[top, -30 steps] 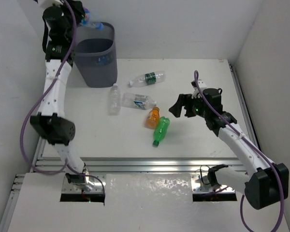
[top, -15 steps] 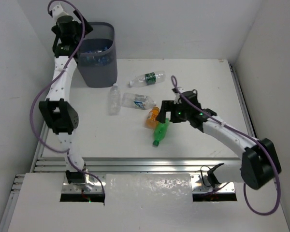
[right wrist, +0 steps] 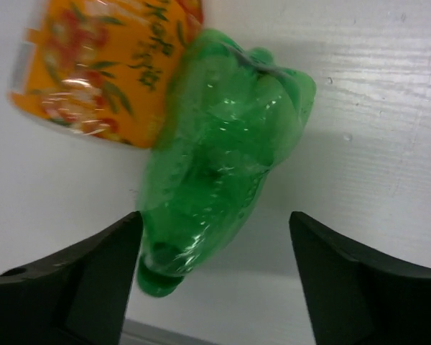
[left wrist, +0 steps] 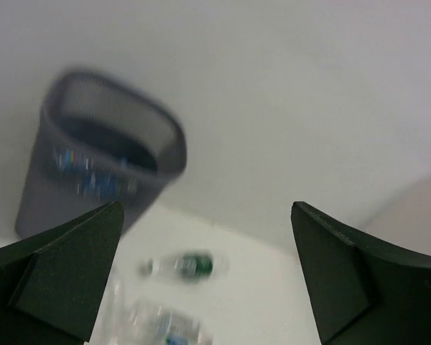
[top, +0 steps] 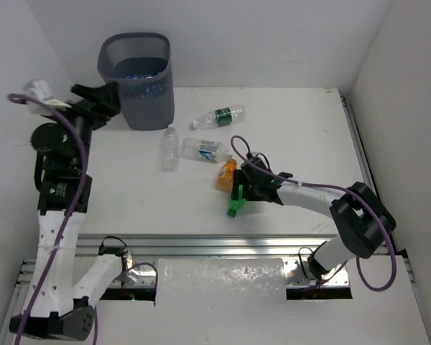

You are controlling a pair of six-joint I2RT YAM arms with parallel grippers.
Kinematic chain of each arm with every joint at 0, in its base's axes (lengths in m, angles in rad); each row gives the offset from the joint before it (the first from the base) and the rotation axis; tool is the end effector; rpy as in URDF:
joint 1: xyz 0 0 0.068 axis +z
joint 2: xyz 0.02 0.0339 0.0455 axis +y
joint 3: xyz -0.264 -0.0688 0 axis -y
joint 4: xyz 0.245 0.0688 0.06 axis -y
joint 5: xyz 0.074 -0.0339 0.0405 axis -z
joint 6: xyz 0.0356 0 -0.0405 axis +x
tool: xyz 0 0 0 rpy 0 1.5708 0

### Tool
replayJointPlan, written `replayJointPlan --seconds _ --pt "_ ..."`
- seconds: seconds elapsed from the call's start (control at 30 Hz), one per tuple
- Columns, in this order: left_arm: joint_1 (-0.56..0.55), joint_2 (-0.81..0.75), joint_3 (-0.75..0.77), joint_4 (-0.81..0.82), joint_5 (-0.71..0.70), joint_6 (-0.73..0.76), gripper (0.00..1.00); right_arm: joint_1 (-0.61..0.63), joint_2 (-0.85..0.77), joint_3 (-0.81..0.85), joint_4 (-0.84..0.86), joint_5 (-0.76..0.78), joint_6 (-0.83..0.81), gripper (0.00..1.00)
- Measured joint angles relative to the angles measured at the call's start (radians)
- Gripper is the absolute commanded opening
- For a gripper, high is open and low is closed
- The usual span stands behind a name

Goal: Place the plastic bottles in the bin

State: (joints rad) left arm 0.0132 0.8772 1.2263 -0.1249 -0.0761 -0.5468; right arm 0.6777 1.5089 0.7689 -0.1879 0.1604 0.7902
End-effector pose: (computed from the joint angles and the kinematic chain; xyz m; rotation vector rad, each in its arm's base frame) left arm 0.1676 0.0049 0.4810 -0.4372 1.2860 -0.3986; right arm 0.2299 0.1777 0.1687 0.2098 2.5219 0.4133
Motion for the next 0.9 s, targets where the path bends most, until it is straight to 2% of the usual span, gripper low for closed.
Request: replayJointPlan --seconds 0.07,0.1,0.2,0.3,0.4,0.5,0.57,0.67,0.77,0.87,0.9 --pt "-0.012 0.019 -0.09 -0.024 0.061 -0.001 1.0 0.0 0.042 -0.053 0.055 0.001 -0.001 0.71" --pt "-0.019 0.028 -0.119 -0.043 0.086 0.0 1.0 -0.002 0.052 -0.074 0.087 -0.002 -0.007 0.52" --pt "-0.044 0.096 -0.186 -0.098 0.176 0.001 1.0 -0.004 0.031 -0.122 0.154 0.014 -0.063 0.18" --pt "-0.117 0.105 -0.262 -0.126 0.253 0.001 1.0 -0.007 -0.068 -0.193 0.159 0.037 -0.113 0.16" --pt "-0.284 0.103 -0.295 -0.096 0.314 -0.002 1.0 -0.008 -0.298 -0.279 0.119 0.047 -0.179 0.16" --pt "-0.421 0.141 -0.314 0.006 0.438 -0.014 1.0 -0.014 -0.562 -0.317 0.153 -0.058 -0.282 0.16" --pt "-0.477 0.196 -0.314 0.088 0.507 -0.027 1.0 -0.015 -0.664 -0.315 0.203 -0.179 -0.347 0.16" --pt "-0.554 0.285 -0.313 0.17 0.562 -0.038 1.0 -0.014 -0.722 -0.291 0.236 -0.335 -0.406 0.16" --pt "-0.623 0.37 -0.296 0.214 0.616 -0.059 0.99 -0.014 -0.706 -0.243 0.234 -0.45 -0.433 0.17" --pt "-0.666 0.426 -0.261 0.252 0.654 -0.069 0.87 -0.023 -0.671 -0.204 0.233 -0.539 -0.442 0.19" --pt "-0.681 0.445 -0.246 0.262 0.666 -0.072 0.77 -0.021 -0.662 -0.189 0.233 -0.566 -0.444 0.19"
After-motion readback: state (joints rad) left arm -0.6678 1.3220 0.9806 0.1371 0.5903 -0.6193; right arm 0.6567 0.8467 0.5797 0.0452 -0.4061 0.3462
